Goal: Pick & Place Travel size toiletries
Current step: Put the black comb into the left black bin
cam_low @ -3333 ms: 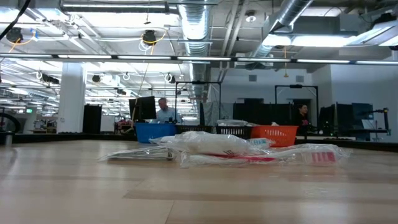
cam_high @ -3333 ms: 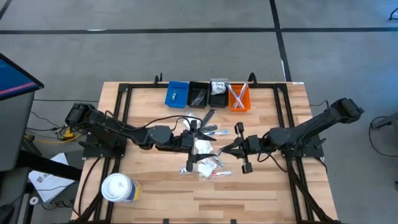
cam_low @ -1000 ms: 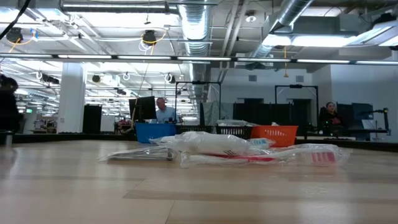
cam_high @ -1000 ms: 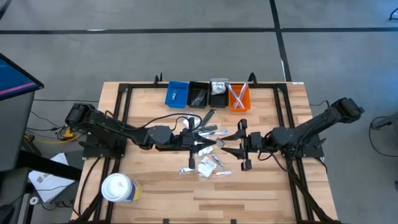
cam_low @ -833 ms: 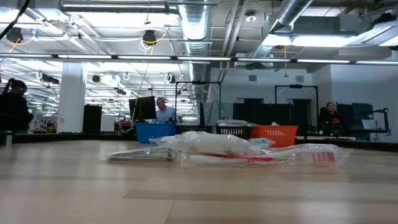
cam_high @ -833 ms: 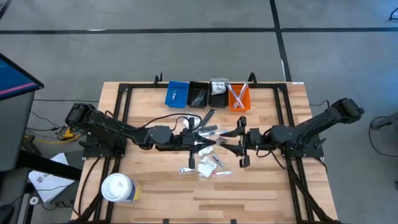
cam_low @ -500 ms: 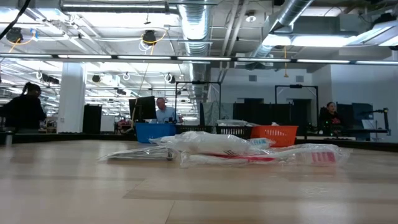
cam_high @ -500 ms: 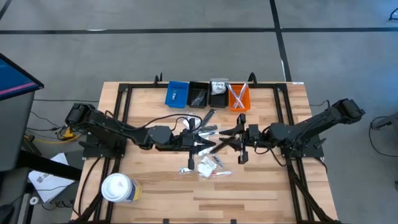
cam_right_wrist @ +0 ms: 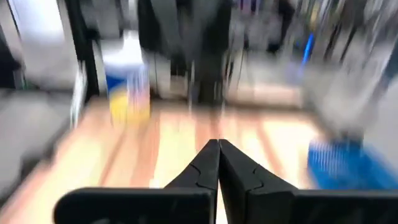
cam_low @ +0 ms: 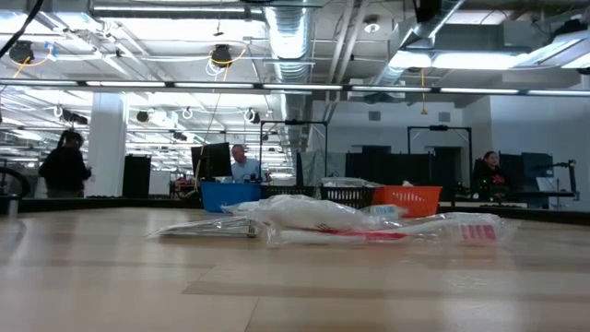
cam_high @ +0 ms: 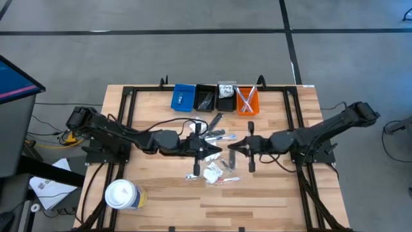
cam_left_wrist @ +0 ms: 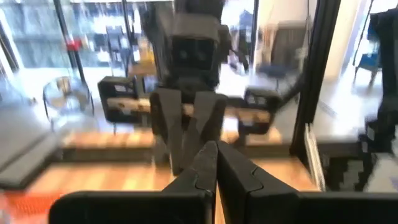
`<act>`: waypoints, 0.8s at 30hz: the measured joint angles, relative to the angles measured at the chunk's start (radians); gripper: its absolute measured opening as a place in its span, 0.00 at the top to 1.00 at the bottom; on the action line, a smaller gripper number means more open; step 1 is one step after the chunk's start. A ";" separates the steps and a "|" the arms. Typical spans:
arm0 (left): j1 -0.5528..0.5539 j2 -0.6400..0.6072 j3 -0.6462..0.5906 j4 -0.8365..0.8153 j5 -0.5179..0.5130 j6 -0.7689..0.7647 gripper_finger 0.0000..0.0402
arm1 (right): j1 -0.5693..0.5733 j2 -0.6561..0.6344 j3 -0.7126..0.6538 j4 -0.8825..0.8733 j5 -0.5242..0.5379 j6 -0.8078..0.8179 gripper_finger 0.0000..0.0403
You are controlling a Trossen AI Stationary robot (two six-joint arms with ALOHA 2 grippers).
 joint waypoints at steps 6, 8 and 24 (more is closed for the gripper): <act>0.046 -0.011 -0.001 -0.156 0.107 -0.106 1.00 | 0.027 -0.002 0.048 -0.490 -0.137 0.158 0.98; 0.058 -0.014 -0.001 -0.170 0.130 -0.133 1.00 | 0.056 0.000 0.048 -0.632 -0.142 0.264 0.96; 0.161 0.224 0.033 -0.286 0.324 -0.205 1.00 | 0.157 0.072 0.048 -0.931 0.007 0.679 0.73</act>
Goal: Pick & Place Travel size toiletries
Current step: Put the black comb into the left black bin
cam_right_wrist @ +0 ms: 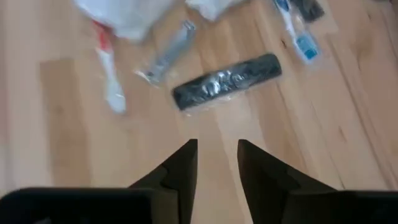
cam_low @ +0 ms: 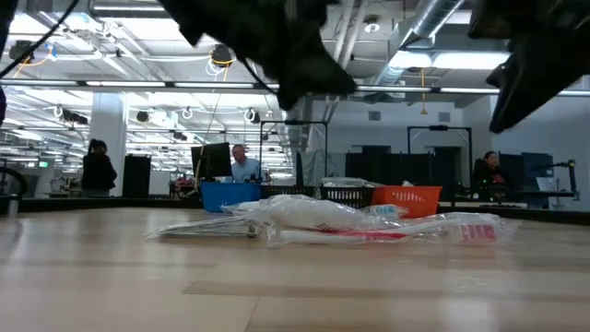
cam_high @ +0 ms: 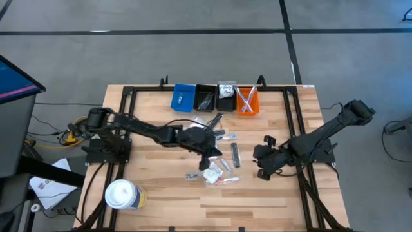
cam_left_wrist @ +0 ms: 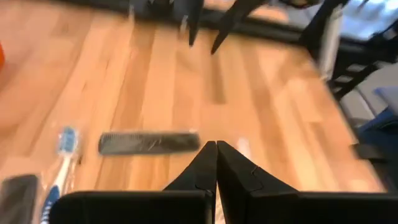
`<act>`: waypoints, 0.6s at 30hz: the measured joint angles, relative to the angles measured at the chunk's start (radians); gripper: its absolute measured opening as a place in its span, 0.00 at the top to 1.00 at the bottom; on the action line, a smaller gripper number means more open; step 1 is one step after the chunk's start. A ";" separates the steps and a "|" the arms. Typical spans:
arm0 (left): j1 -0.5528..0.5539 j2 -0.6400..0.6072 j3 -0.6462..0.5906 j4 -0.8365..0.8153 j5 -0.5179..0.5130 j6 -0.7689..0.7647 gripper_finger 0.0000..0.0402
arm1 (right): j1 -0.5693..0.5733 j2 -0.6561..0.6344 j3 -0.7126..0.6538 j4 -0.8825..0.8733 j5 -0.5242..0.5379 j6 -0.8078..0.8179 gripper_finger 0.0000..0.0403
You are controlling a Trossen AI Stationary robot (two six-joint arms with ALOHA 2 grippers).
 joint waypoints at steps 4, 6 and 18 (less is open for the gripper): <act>0.023 0.132 0.079 0.000 0.079 -0.007 1.00 | -0.024 0.096 -0.010 -0.015 0.000 -0.009 0.77; 0.028 0.206 0.142 -0.006 0.079 0.023 1.00 | -0.040 0.154 -0.011 -0.016 0.007 -0.021 0.80; -0.066 0.314 0.347 -0.283 -0.241 0.251 1.00 | -0.074 0.398 -0.012 0.206 0.065 -0.129 0.99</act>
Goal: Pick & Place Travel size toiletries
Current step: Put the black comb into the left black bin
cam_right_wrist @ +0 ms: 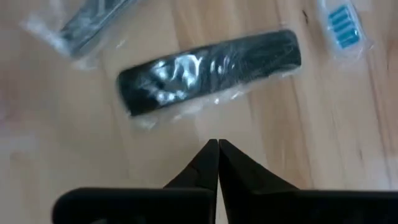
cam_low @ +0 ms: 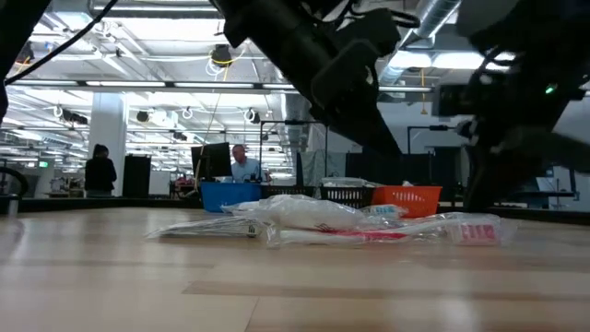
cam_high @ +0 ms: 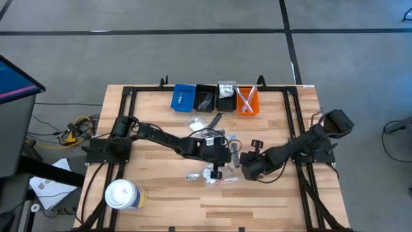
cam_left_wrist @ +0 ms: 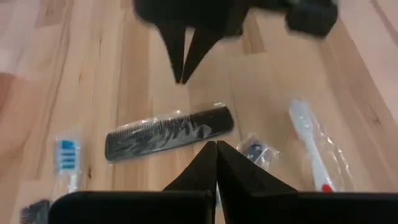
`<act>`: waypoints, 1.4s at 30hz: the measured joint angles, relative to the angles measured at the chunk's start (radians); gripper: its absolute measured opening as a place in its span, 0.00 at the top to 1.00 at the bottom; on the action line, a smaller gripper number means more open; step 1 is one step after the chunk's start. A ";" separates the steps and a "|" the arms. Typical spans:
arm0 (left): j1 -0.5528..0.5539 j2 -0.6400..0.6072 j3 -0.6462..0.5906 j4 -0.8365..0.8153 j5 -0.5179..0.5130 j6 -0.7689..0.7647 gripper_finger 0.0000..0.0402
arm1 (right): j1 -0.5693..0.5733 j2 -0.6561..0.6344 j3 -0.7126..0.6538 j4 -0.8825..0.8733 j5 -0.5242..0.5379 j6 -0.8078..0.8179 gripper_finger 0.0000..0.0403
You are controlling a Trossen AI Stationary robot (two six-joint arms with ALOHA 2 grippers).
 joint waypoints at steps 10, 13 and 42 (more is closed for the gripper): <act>0.066 0.064 -0.008 -0.002 0.135 -0.259 0.99 | -0.080 0.060 0.000 0.051 -0.032 -0.019 0.99; 0.087 0.115 -0.008 0.005 0.159 -0.242 0.99 | -0.085 0.060 0.000 0.091 -0.042 -0.039 1.00; 0.092 0.132 -0.008 0.189 0.119 -0.194 1.00 | -0.087 0.024 0.000 0.084 -0.112 0.009 0.93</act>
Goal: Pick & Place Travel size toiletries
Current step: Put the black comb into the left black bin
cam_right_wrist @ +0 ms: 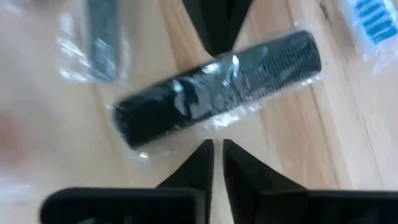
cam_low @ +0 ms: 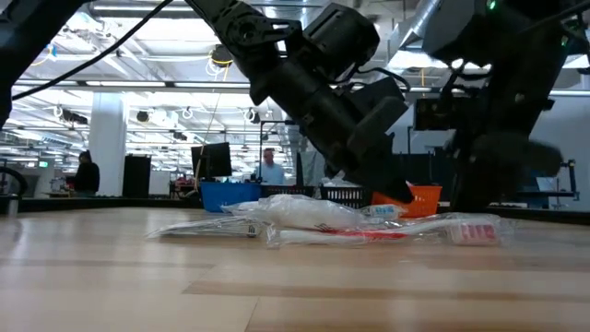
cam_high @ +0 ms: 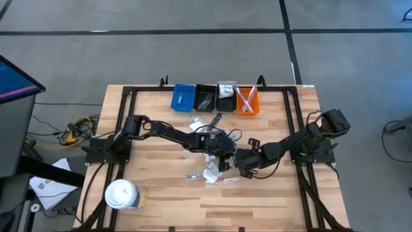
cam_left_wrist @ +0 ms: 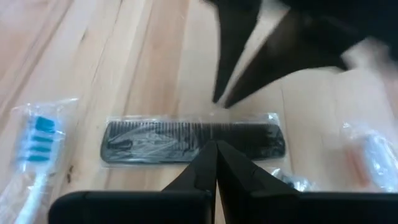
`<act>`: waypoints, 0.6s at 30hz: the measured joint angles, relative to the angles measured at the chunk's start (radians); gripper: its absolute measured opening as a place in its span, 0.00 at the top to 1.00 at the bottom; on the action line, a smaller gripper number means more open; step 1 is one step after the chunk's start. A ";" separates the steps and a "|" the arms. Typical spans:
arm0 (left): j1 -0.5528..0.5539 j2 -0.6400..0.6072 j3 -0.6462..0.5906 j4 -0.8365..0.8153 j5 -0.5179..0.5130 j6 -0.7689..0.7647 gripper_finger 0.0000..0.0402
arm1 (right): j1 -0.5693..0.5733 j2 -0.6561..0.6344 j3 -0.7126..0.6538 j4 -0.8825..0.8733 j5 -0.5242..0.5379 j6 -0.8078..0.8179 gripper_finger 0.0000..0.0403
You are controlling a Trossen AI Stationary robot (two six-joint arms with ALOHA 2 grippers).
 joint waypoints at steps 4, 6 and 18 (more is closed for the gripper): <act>0.002 0.000 0.000 0.008 -0.003 0.000 1.00 | 0.004 -0.065 0.000 0.002 -0.017 0.049 0.82; 0.002 0.000 0.000 0.007 -0.005 0.000 1.00 | 0.009 -0.106 0.000 0.003 -0.017 0.072 0.77; 0.016 0.063 0.003 0.048 -0.004 -0.007 1.00 | 0.008 -0.230 0.000 -0.020 -0.013 0.125 0.59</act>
